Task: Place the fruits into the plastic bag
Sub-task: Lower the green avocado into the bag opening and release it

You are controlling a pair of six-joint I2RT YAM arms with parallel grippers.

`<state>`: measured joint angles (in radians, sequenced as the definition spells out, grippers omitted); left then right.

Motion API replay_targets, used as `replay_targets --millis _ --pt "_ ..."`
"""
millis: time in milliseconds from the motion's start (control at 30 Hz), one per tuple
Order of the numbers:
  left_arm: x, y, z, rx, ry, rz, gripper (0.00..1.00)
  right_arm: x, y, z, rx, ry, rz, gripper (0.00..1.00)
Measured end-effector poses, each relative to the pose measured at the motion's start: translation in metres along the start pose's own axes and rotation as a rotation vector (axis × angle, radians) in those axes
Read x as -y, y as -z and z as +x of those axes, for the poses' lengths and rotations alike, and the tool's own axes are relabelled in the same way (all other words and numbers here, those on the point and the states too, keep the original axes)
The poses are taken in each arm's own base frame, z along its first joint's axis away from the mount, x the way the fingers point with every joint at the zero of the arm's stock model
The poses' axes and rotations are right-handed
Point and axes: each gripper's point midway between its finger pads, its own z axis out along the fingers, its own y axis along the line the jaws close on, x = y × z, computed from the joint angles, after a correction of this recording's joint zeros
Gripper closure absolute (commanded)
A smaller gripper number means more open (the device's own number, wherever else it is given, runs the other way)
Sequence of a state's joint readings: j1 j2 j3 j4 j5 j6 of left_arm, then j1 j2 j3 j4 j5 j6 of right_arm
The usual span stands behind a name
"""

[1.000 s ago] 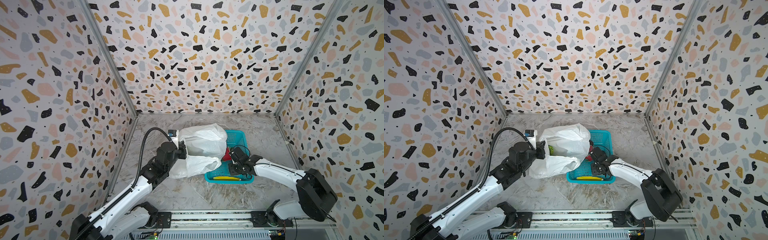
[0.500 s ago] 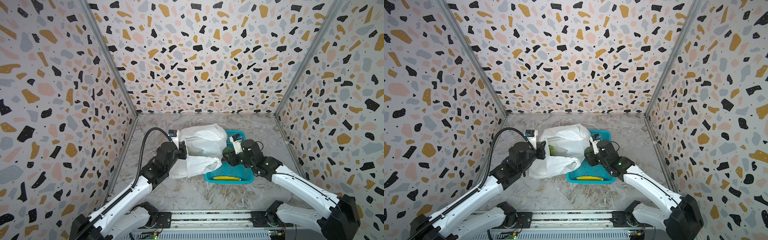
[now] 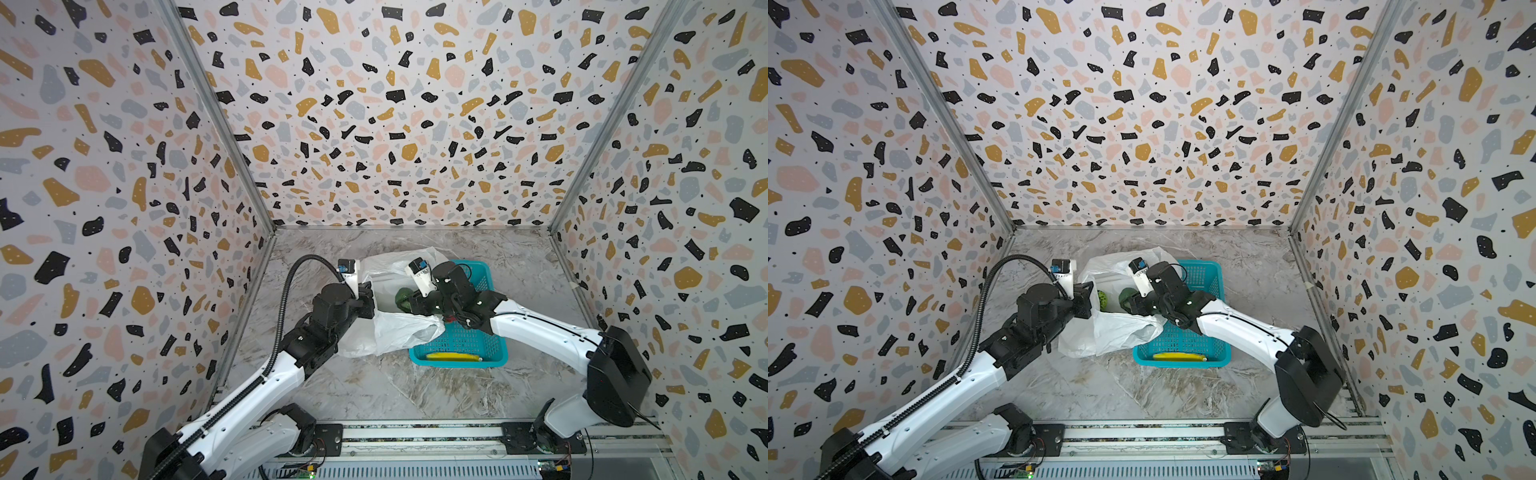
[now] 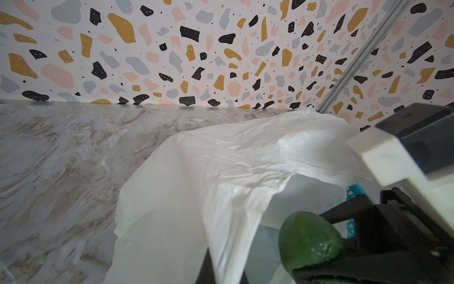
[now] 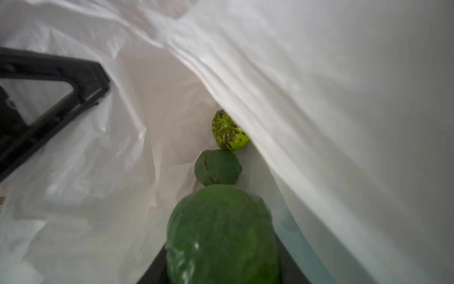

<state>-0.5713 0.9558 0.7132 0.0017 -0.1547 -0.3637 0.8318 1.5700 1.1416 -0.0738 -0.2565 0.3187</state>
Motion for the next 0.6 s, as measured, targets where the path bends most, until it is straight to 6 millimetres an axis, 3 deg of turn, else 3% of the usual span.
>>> replay_targets --millis 133,333,600 --pt "0.0 0.0 0.0 0.0 0.001 0.0 1.0 -0.007 -0.015 0.01 -0.035 0.0 -0.032 0.47" --pt "0.0 0.0 0.0 0.0 0.014 0.0 1.0 -0.013 -0.014 0.007 -0.021 -0.005 -0.052 0.21" --pt "0.0 0.0 0.0 0.0 0.019 0.0 1.0 -0.011 0.017 -0.005 0.051 0.006 -0.014 0.19"
